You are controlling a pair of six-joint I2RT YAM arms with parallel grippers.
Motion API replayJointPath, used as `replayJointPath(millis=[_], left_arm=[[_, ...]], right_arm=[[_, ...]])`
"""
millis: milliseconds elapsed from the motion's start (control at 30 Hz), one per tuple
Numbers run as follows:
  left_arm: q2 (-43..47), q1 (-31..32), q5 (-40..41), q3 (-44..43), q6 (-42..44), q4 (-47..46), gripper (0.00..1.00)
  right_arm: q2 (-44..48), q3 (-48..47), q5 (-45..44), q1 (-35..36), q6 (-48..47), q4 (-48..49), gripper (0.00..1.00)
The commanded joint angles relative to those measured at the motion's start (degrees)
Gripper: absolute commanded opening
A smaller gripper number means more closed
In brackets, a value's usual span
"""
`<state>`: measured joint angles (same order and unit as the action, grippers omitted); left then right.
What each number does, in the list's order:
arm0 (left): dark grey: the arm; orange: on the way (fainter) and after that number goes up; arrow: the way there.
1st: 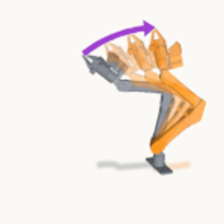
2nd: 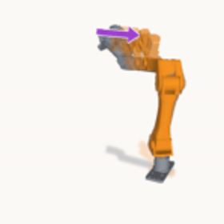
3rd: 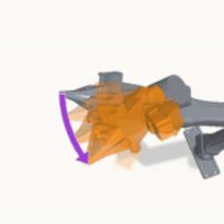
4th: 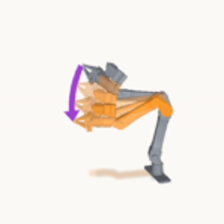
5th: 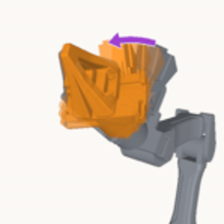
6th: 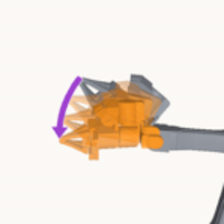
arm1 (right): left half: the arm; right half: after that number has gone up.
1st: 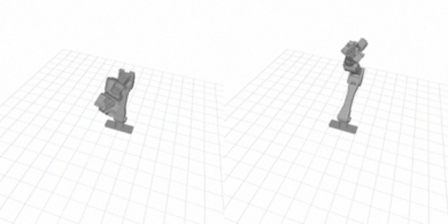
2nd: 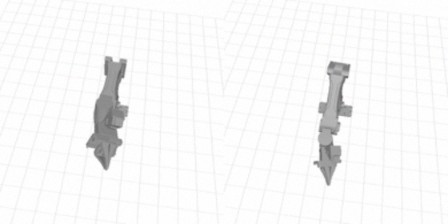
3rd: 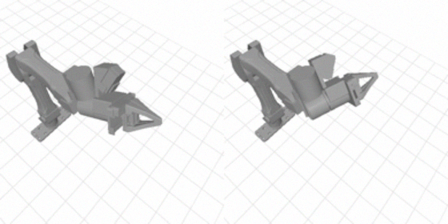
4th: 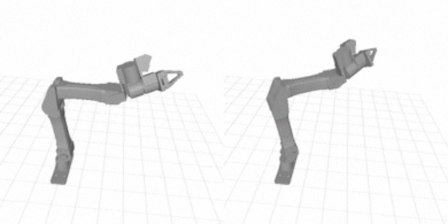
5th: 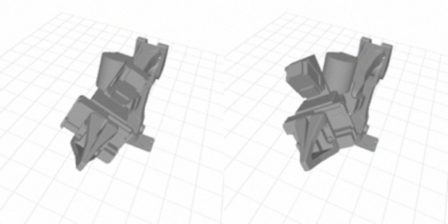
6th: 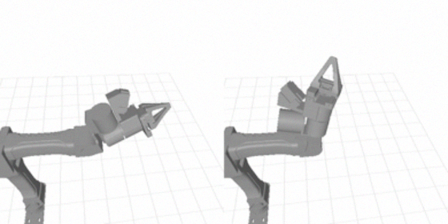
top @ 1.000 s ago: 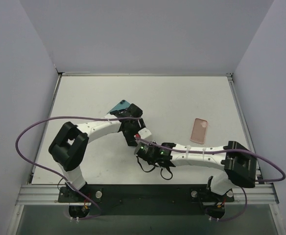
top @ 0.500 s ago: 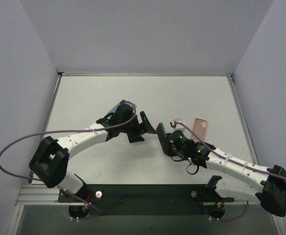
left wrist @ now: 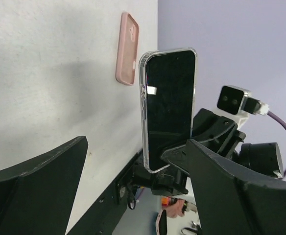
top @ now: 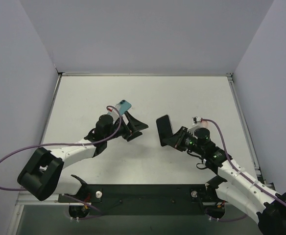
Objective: Take the phone out of the phone case
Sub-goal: Remove the phone case from the phone.
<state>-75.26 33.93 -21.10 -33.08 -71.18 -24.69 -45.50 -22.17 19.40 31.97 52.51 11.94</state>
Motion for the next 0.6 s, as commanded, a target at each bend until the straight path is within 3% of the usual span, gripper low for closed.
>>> replayJointPath(millis=[0,267,567], left_arm=[[-3.5,0.0,-7.5,1.7,-6.3,-21.4,0.91],[-9.9,0.6,-10.4,0.6,-11.0,-31.5,0.86],[-13.2,1.0,-10.4,-2.0,-13.6,-33.8,0.7]], right_arm=[[0.7,1.5,9.7,-0.5,8.4,17.6,0.0],[-3.7,4.0,15.0,-0.4,14.2,28.9,0.0],[-11.1,5.6,18.7,0.1,19.4,42.7,0.0]])
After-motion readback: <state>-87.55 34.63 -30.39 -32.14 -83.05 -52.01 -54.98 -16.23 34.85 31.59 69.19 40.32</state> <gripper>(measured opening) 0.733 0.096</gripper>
